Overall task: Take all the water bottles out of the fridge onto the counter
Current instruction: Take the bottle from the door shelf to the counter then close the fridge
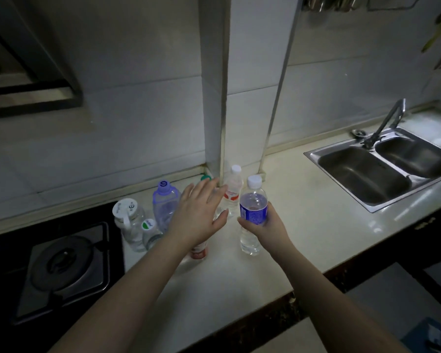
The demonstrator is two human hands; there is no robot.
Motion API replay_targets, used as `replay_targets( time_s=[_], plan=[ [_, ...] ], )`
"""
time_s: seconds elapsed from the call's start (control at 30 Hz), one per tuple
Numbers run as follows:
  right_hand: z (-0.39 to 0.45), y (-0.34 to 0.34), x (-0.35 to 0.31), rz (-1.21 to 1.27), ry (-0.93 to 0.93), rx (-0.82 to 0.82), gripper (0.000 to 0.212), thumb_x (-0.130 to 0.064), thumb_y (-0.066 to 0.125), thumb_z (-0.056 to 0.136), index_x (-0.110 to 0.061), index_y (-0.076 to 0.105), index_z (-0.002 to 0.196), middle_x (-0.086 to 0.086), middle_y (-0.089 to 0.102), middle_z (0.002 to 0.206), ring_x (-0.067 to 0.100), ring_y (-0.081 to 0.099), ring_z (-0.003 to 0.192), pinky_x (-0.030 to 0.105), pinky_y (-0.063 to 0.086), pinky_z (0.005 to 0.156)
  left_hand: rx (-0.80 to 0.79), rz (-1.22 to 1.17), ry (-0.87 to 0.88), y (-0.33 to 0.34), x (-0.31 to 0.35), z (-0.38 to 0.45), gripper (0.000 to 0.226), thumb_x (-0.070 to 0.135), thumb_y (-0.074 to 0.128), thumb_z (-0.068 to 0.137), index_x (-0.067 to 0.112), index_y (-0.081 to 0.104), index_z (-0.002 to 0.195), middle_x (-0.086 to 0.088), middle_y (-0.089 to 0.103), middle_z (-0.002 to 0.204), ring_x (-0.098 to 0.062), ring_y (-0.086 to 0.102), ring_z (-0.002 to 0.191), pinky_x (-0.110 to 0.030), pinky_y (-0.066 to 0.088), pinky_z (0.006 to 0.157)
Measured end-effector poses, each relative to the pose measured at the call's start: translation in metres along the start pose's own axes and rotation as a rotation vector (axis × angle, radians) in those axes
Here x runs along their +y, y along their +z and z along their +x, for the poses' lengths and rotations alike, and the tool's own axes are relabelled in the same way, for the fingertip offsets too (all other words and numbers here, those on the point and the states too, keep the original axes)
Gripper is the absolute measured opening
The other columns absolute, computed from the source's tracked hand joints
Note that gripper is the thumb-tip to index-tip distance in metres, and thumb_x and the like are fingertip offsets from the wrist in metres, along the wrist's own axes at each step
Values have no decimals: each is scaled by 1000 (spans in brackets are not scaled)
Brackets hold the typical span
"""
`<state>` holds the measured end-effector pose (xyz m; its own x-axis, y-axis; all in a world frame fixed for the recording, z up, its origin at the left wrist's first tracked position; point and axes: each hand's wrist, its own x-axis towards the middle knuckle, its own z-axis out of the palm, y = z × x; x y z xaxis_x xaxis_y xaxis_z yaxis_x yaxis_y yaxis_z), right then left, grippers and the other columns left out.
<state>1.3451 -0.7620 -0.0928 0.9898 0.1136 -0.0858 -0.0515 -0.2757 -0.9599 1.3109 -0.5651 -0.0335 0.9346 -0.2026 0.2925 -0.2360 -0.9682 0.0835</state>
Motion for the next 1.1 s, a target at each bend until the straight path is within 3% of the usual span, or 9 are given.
replay_targets(
  time_s=[0.1, 0.27, 0.4, 0.57, 0.7, 0.83, 0.97, 1.1],
  plan=[
    [15, 7, 9, 3, 16, -7, 75, -33, 86, 71, -25, 47, 133, -8, 62, 121, 12, 60, 109, 31, 54, 91, -70, 25, -19, 10, -8, 8, 64, 50, 43, 94, 23, 31, 151, -5, 29, 159, -24, 26, 146, -45, 19, 117],
    [37, 20, 26, -12, 15, -76, 71, -30, 87, 69, -31, 48, 128, -16, 60, 117, 7, 59, 105, 23, 51, 85, -125, 37, -91, 24, -14, 14, 71, 63, 25, 89, 30, 25, 152, -2, 26, 160, -20, 21, 148, -45, 12, 119],
    [52, 28, 42, -59, -5, -177, 67, -29, 87, 70, -37, 47, 124, -23, 58, 113, 1, 57, 103, 15, 48, 80, -111, 29, -161, 32, -10, 17, 70, 64, 34, 87, 34, 25, 150, -2, 30, 158, -21, 22, 146, -44, 11, 118],
    [62, 31, 60, -71, -8, -281, 64, -35, 86, 69, -51, 46, 116, -30, 59, 111, -9, 57, 102, 12, 46, 80, -129, 51, -232, 36, 1, 20, 76, 64, 24, 83, 34, 17, 153, 0, 25, 161, -20, 19, 148, -44, 9, 119],
    [68, 34, 73, -44, 0, -322, 66, -32, 88, 66, -54, 46, 112, -34, 60, 110, -17, 52, 106, 8, 47, 75, -131, 82, -299, 37, 5, 16, 76, 63, 28, 85, 32, 19, 154, -1, 25, 161, -21, 21, 148, -49, 12, 118],
    [71, 39, 87, -7, -3, -365, 73, -28, 89, 65, -47, 46, 121, -28, 59, 116, -14, 54, 107, 9, 44, 82, -124, 118, -326, 41, 8, 7, 75, 62, 37, 86, 28, 26, 153, -4, 30, 159, -23, 24, 147, -52, 15, 117],
    [76, 38, 92, -26, -30, -401, 75, -29, 88, 66, -55, 43, 119, -33, 56, 116, -18, 52, 107, 5, 42, 79, -115, 176, -360, 41, 11, 2, 74, 61, 40, 88, 26, 29, 152, -3, 30, 159, -23, 25, 147, -51, 14, 118],
    [80, 37, 95, -48, -31, -445, 85, -34, 88, 65, -43, 39, 133, -24, 53, 124, 0, 51, 115, 18, 40, 91, -108, 188, -383, 39, 16, -1, 75, 64, 30, 88, 27, 27, 153, -2, 28, 160, -23, 23, 148, -50, 12, 119]
  ],
)
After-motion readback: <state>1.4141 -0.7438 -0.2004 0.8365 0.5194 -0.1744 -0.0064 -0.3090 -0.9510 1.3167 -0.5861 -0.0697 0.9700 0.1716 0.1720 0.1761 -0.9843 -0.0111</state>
